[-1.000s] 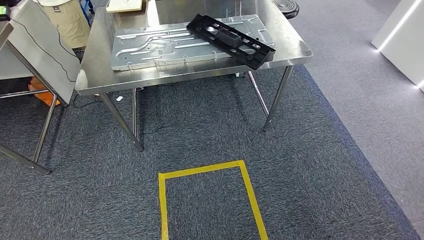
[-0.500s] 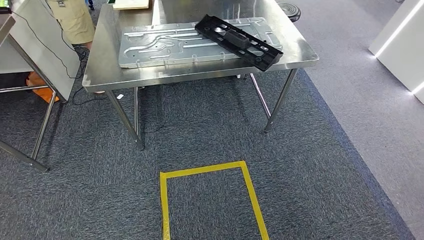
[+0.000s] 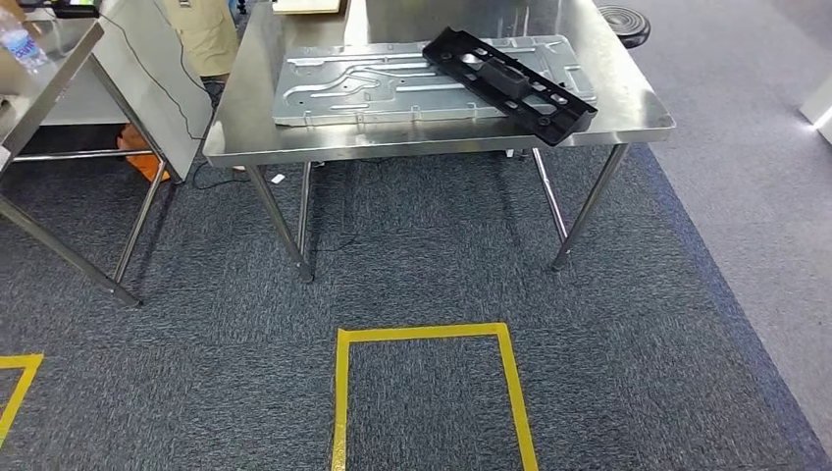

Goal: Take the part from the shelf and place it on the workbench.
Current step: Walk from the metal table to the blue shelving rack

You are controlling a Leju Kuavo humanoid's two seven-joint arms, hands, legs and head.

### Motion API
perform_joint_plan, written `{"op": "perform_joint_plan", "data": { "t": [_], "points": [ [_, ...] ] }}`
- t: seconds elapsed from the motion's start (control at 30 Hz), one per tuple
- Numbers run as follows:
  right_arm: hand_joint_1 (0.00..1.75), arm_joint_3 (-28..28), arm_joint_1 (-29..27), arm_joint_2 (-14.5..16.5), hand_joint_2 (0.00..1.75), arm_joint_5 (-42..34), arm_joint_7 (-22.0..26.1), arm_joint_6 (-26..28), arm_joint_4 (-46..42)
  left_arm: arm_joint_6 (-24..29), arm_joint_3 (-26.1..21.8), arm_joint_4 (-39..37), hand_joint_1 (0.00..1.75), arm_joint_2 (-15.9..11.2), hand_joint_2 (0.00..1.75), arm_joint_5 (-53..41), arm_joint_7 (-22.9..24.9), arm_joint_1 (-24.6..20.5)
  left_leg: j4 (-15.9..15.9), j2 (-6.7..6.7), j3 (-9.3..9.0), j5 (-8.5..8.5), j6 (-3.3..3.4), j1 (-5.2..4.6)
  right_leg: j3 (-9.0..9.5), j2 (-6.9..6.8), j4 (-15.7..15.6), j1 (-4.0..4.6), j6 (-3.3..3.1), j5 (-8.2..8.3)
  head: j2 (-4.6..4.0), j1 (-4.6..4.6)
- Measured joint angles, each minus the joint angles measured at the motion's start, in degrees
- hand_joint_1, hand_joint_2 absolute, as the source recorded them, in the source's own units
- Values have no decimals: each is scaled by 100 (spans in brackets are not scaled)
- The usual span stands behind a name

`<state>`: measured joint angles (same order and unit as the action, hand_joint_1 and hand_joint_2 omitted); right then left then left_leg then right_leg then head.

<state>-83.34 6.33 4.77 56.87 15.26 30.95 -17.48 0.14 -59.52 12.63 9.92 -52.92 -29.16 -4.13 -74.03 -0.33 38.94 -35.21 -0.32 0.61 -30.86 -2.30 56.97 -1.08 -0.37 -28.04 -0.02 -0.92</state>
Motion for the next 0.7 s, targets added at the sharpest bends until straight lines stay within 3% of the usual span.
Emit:
{"op": "perform_joint_plan", "data": {
  "t": [0.03, 0.07, 0.13, 0.17, 0.2, 0.27, 0.33, 0.4, 0.47, 0.5, 0.53, 0.57, 0.63, 0.7],
  "points": [
    [0, 1, 3, -1, 0, 4, 11, 0, 11, 2, -4, 0, 0, 0, 0, -1, 2, 8, 182, 18, -89, 143, 8, 1, 7, -55, 1, 3, 6, -5, 0, 0],
    [0, 2, 8, -1, 0, 9, 25, 0, 28, 3, -7, 0, 0, 0, 0, -3, 3, 10, 570, 75, -288, 353, 31, -4, 21, -108, 1, 5, 17, -12, 0, 0],
    [0, 5, 14, -1, 0, 33, 60, 0, 71, 5, -10, 0, 0, -1, 0, -14, 2, -9, 1400, 323, -707, 660, 111, -51, 56, -211, 2, 24, 58, -33, 0, 1],
    [0, 11, 16, -3, 0, 57, 77, 0, 93, 5, -11, 0, 0, -1, 0, -20, 1, -21, 1637, 410, -818, 719, 151, -80, 71, -262, 3, 32, 89, -45, 0, 1],
    [0, 24, 18, -7, 0, 87, 93, 0, 111, 6, -13, 0, 0, -1, 0, -24, -1, -28, 1722, 441, -845, 715, 180, -105, 84, -313, 1, 38, 120, -54, 0, 1],
    [0, 71, 31, -17, 0, 148, 116, 0, 139, 5, -16, 0, 0, -2, 0, -25, -4, -14, 1757, 313, -845, 750, 232, -97, 121, -395, -13, 36, 185, -70, 0, 1],
    [0, 120, 40, -29, 0, 191, 133, 0, 167, 5, -19, 0, 0, 0, 0, -24, -5, -1, 1821, 196, -879, 810, 300, -64, 81, -205, 162, 21, 241, -226, 0, 3],
    [0, 149, 28, -43, 0, 228, 140, 0, 193, 6, -19, 0, 0, 3, 0, -26, -7, -9, 1846, 78, -882, 850, 349, -59, -194, 96, 789, 3, 275, -602, 0, 4],
    [0, 187, 4, -54, 0, 297, 129, 0, 210, 4, -19, 0, 0, 4, 0, -33, -8, -10, 1842, -65, -873, 857, 364, -74, -539, 193, 1487, 0, 289, -872, 0, 4],
    [0, 219, -6, -58, 0, 350, 115, 0, 217, 4, -19, 0, 0, 4, 0, -37, -8, -6, 1836, -142, -876, 855, 364, -80, -614, 204, 1604, 0, 290, -842, 0, 3],
    [0, 256, -12, -59, 0, 407, 100, 0, 225, 3, -20, 0, 0, 4, 0, -40, -9, -4, 1824, -219, -882, 851, 360, -82, -587, 217, 1495, -2, 286, -693, 0, 3],
    [0, 296, -15, -60, 0, 463, 84, 0, 232, 3, -20, 0, 0, 4, 0, -43, -9, -4, 1808, -296, -888, 842, 351, -82, -465, 254, 1185, -7, 277, -464, 0, 4],
    [0, 370, -19, -62, 0, 570, 62, 0, 247, 1, -21, -2, 0, 5, 0, -51, -12, -12, 1752, -434, -869, 814, 314, -85, -165, 514, 437, -31, 244, -104, 0, 4],
    [0, 437, -31, -64, 0, 671, 40, 0, 263, -4, -21, -4, 0, 5, 0, -61, -16, -23, 1707, -565, -810, 802, 254, -79, -38, 705, 95, -31, 201, -30, 0, 3]
  ]
}}
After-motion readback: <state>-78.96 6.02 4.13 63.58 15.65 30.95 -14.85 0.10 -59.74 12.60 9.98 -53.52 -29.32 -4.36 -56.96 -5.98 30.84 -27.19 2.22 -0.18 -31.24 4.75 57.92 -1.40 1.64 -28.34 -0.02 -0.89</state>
